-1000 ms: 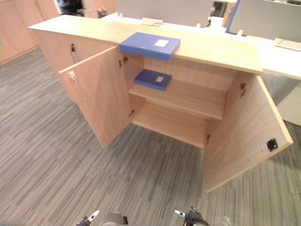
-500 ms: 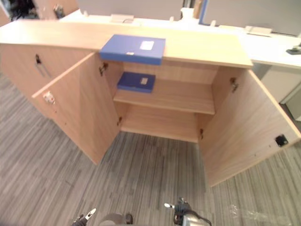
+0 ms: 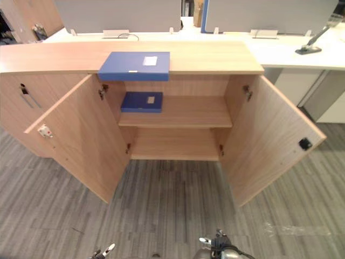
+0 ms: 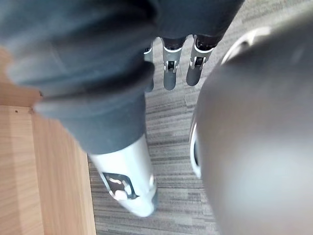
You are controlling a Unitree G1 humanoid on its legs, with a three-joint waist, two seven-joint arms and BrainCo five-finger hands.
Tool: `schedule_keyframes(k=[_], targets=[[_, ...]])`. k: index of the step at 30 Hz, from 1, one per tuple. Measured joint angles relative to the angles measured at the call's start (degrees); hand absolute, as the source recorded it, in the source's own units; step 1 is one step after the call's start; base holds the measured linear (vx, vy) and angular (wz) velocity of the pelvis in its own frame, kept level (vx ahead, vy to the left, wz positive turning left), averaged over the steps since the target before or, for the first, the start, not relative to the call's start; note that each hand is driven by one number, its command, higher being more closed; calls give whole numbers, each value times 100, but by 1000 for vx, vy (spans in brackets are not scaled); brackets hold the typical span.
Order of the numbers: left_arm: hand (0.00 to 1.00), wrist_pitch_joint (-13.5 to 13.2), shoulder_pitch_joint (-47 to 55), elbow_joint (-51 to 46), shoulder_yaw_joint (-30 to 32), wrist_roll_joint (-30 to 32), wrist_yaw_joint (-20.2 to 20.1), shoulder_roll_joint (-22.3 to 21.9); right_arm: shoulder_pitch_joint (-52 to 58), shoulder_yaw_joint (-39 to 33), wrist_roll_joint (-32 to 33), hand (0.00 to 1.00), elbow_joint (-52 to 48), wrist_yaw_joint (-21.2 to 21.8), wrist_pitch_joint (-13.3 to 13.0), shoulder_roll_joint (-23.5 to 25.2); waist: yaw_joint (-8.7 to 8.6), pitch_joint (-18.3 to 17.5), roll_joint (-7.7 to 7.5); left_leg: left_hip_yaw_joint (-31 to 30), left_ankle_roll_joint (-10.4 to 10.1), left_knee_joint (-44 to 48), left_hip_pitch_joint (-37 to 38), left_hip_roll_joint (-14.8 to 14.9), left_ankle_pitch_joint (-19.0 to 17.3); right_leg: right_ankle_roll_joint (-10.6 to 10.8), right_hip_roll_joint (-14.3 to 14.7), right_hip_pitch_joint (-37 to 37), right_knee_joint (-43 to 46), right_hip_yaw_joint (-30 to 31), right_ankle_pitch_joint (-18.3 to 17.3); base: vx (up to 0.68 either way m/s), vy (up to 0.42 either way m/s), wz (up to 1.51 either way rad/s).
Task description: Walk over to the cabinet, pick up the folder, carry it to the office cabinet, place the folder inside the office cabinet, then close the office cabinet door
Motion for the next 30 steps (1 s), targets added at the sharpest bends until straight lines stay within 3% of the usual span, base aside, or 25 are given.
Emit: schedule_keyframes(k=[1,2,4,5,6,10,12,14,15,17,18,19,21,22,23,25,26,30], targets=[[0,-5,9,-42,-44,93,-50,110,40,0,-7,0,21,-3,-3,31,3,-3,-207,-189,-82,157,12,-161,-118,-347,-24,140,-570,23,247,49,-230,92],[0,8,7,-27,-39,159,-71,66,76,-33,4,0,71,-3,-12,0,-10,-15,-227,-420,-103,338,-2,-204,-252,-430,-46,239,-611,-85,402,80,-221,92],[0,-9,75,-116,32,158,-75,-111,45,-47,-10,0,138,-7,-11,-14,43,-111,22,-597,-274,465,-156,16,-320,-490,204,349,-928,-336,347,132,-191,56],[0,-4,80,-139,85,147,-75,-147,12,-140,5,0,160,-7,-19,45,43,-100,75,-679,-351,476,-212,124,-360,-501,333,416,-1090,-444,340,250,-259,49],[0,12,92,-139,99,136,-77,-154,-9,-223,-8,0,208,-7,-20,91,34,-107,98,-796,-469,493,-266,303,-414,-502,547,579,-1354,-610,372,247,-231,41],[0,35,94,-139,95,126,-78,-134,34,-287,50,0,231,-43,-14,99,33,-111,114,-844,-796,1042,-341,581,-737,-555,949,1096,-1939,-822,397,199,-134,27],[0,48,95,-290,125,138,-77,-147,46,-440,52,0,220,-53,-14,163,45,-95,96,-669,-1208,3074,-1140,572,-1111,-569,1039,1400,-2176,-815,348,244,-30,0],[0,60,102,-381,199,131,-77,-196,64,-382,56,0,215,-64,-9,135,64,-67,114,-567,-1520,4784,-1809,603,-909,-614,1057,1649,-2192,-812,297,252,6,-15],[0,80,110,-459,218,132,-76,-211,87,-318,57,0,204,-86,-1,135,74,-59,128,-349,-1543,5829,-2150,723,-761,-638,1102,1932,-2269,-743,280,296,31,-41],[0,92,110,-559,199,129,-76,-197,63,-193,59,0,197,-114,0,135,191,-52,121,97,-1289,6568,-2486,944,-899,-639,1098,2190,-2411,-486,279,312,115,-68],[0,92,98,-601,182,122,-76,-193,-33,-197,72,0,204,-129,2,154,245,-22,127,284,-1071,6441,-2709,1009,-1034,-637,1026,2292,-2446,-268,280,272,204,-72],[0,92,90,-603,175,104,-75,-187,-72,-197,87,0,205,-132,2,167,258,3,124,328,-986,6236,-2771,1021,-1087,-635,975,2296,-2433,-171,281,317,301,-91],[0,92,54,-660,136,25,-71,-162,-155,-200,122,0,203,-143,1,202,338,102,85,357,-809,4408,-2679,1031,-1125,-433,638,2297,-2326,144,255,238,307,-81],[0,92,57,-659,109,26,-70,-156,-140,-200,122,0,203,-146,3,197,330,98,95,275,-742,3760,-2590,1027,-981,-292,551,2306,-2306,195,227,255,338,-53],[0,86,93,-658,46,-10,-64,-216,-79,-199,118,0,205,-147,4,116,320,70,253,13,-844,2546,-2348,1059,45,20,493,2348,-2274,284,137,211,284,-18],[0,52,-2,-738,49,-129,-47,-41,-72,-185,117,0,208,-146,16,248,289,116,-60,109,-681,1992,-2036,541,164,101,102,2341,-2268,309,126,204,295,22],[0,-16,-77,-799,22,-175,-37,-34,-95,-213,117,0,223,-150,17,254,249,62,-166,104,-577,1764,-1999,309,258,21,15,2191,-2238,289,182,138,221,41],[0,-25,-101,-772,-179,-236,-10,-31,-162,-396,116,0,209,-150,-16,327,254,22,-153,338,-356,814,-1385,-103,557,242,-390,2193,-2208,328,478,118,158,-8]])
